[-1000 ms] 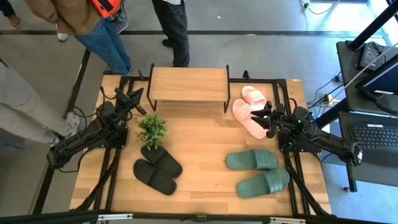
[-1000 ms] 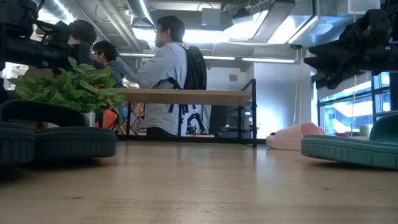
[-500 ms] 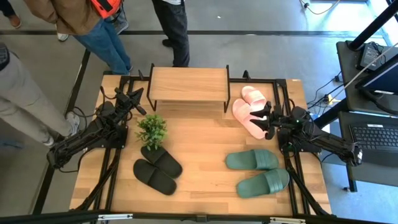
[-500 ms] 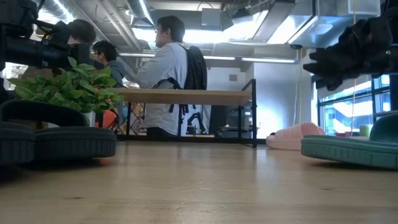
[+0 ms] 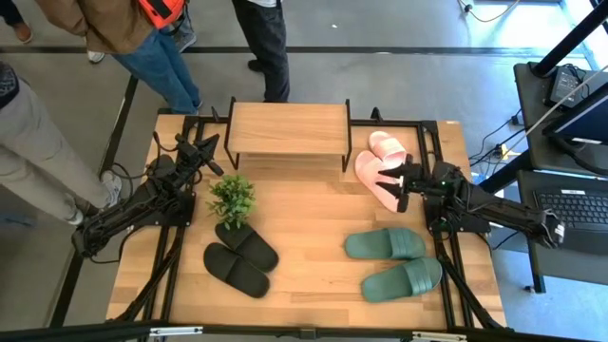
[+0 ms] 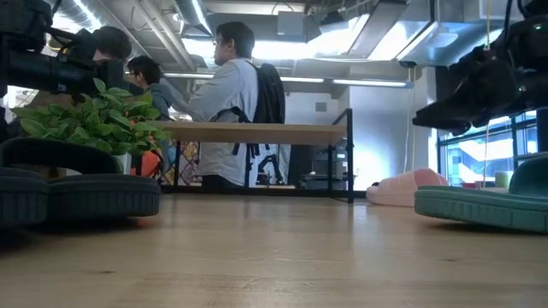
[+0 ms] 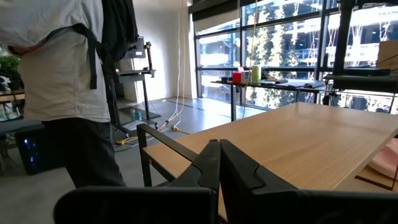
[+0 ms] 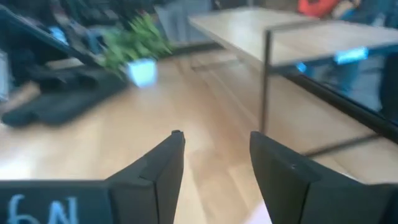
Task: Pick and place slides into the shelf
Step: Put the right pink slide on the shelf
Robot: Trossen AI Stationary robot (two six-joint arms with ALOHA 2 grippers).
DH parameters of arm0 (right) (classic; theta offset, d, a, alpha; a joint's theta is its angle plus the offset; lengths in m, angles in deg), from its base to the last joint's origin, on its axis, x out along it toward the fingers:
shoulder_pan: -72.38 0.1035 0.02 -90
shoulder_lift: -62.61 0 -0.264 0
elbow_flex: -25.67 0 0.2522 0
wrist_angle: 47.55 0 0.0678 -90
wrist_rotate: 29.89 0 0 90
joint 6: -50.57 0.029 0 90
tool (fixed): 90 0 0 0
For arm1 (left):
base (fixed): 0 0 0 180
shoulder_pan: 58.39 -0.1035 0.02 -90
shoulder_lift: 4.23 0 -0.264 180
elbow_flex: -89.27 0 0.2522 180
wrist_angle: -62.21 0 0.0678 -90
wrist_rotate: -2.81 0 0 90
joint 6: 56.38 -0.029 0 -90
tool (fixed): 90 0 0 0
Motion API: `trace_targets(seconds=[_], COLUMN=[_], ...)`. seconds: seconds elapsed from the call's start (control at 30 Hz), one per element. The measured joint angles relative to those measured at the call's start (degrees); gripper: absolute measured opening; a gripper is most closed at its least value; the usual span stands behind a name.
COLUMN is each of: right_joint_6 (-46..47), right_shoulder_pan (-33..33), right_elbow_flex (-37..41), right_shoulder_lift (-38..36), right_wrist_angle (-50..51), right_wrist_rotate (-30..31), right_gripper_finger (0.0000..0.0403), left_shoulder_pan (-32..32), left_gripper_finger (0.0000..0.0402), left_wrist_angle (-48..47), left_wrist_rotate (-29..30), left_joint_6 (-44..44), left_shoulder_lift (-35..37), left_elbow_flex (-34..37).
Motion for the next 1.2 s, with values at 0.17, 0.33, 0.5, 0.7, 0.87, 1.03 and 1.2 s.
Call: trace_targets(seconds=[0.17, 0.33, 0.5, 0.7, 0.87, 1.03, 1.2], right_joint_6=[-5.15, -3.90, -2.52, -4.46, -4.75, -13.72, -26.34], right_shoulder_pan=[0.00, -0.18, -1.20, -3.09, -5.77, -7.27, -8.31], right_elbow_flex=[-7.60, -12.36, -17.59, -25.50, -30.19, -32.56, -33.40], right_shoulder_lift=[4.24, 9.94, 15.60, 23.57, 31.68, 37.68, 41.35], right_wrist_angle=[10.47, 10.96, 11.09, 18.82, 27.98, 33.56, 37.45], right_wrist_rotate=[8.62, 14.71, 17.43, 19.13, 21.08, 21.11, 22.52], right_gripper_finger=[0.0184, 0.0184, 0.0184, 0.0184, 0.0184, 0.0184, 0.0184], left_shoulder_pan=[0.00, 0.00, 0.00, 0.00, 0.00, 0.01, 0.02], left_gripper_finger=[0.0000, 0.0000, 0.0000, 0.0000, 0.0000, 0.0000, 0.0000], left_wrist_angle=[-0.02, 0.01, -0.01, 0.00, -0.02, 0.00, 0.01], left_wrist_rotate=[0.00, 0.00, 0.00, 0.00, 0.00, 0.00, 0.00], left_joint_6=[0.00, 0.00, 0.00, 0.00, 0.00, 0.02, 0.02], left_shoulder_lift=[0.00, 0.00, 0.00, 0.00, 0.00, 0.00, 0.00], left_elbow_flex=[-0.02, 0.00, -0.01, -0.01, 0.00, -0.01, -0.01])
